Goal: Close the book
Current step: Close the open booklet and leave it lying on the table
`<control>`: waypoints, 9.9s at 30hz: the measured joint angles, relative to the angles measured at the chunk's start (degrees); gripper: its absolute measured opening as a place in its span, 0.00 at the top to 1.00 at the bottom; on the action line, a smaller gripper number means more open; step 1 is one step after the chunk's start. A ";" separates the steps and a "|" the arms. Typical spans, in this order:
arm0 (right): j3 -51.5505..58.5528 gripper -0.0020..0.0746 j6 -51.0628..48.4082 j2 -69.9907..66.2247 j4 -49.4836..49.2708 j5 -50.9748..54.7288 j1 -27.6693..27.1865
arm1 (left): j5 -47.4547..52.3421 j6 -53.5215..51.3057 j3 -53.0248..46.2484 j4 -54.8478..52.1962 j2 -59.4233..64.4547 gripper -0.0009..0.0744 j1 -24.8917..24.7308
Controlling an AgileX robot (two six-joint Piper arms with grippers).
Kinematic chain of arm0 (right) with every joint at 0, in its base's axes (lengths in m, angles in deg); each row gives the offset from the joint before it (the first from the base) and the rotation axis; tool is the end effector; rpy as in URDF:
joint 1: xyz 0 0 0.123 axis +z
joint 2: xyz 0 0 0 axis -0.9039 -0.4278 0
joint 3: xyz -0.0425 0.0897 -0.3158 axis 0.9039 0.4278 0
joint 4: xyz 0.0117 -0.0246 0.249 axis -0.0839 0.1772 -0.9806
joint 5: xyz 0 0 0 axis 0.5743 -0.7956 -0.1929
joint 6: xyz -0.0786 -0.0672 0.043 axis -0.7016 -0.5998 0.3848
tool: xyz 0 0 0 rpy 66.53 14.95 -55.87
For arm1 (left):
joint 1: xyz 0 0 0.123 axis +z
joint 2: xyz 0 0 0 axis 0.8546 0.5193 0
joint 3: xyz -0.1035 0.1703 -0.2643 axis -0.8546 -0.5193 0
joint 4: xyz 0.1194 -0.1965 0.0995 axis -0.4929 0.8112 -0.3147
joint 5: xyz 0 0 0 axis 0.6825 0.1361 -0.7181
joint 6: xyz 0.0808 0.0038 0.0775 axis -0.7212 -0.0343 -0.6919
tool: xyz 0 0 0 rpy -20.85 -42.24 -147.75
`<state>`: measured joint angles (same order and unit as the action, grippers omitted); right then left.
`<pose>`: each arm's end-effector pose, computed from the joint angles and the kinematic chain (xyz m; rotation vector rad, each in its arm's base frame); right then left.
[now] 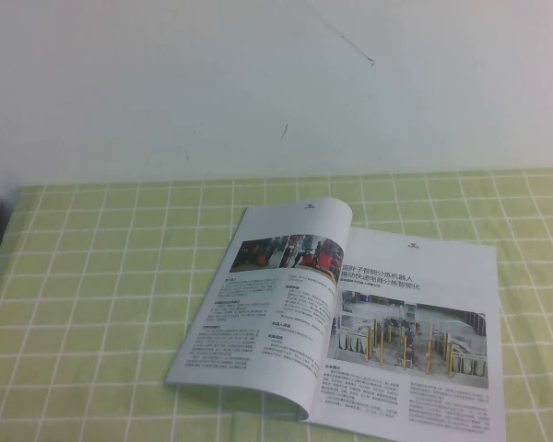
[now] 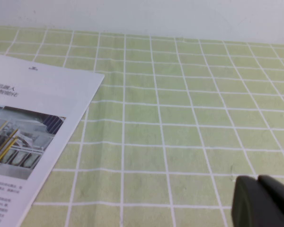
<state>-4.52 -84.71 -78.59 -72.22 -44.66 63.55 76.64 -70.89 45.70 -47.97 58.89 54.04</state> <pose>0.0254 -0.0055 0.1701 -0.0454 1.8410 -0.1273 0.0256 -0.0029 0.1733 0.0033 1.8262 -0.1227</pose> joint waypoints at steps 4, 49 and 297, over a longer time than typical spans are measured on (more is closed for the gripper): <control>0.00 0.98 0.00 0.00 0.00 0.00 0.00 | 0.00 0.00 0.00 0.00 0.00 0.99 0.00; 0.00 0.98 0.00 0.00 0.00 0.00 0.00 | 0.00 0.00 0.00 0.00 0.00 0.99 0.00; -22.23 0.98 -14.17 -12.03 -13.43 20.20 9.90 | -0.54 -6.42 -0.31 3.55 0.02 0.99 -0.63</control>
<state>-26.75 -98.88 -90.63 -85.65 -24.45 73.45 76.10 -77.31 45.39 -44.42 58.91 53.41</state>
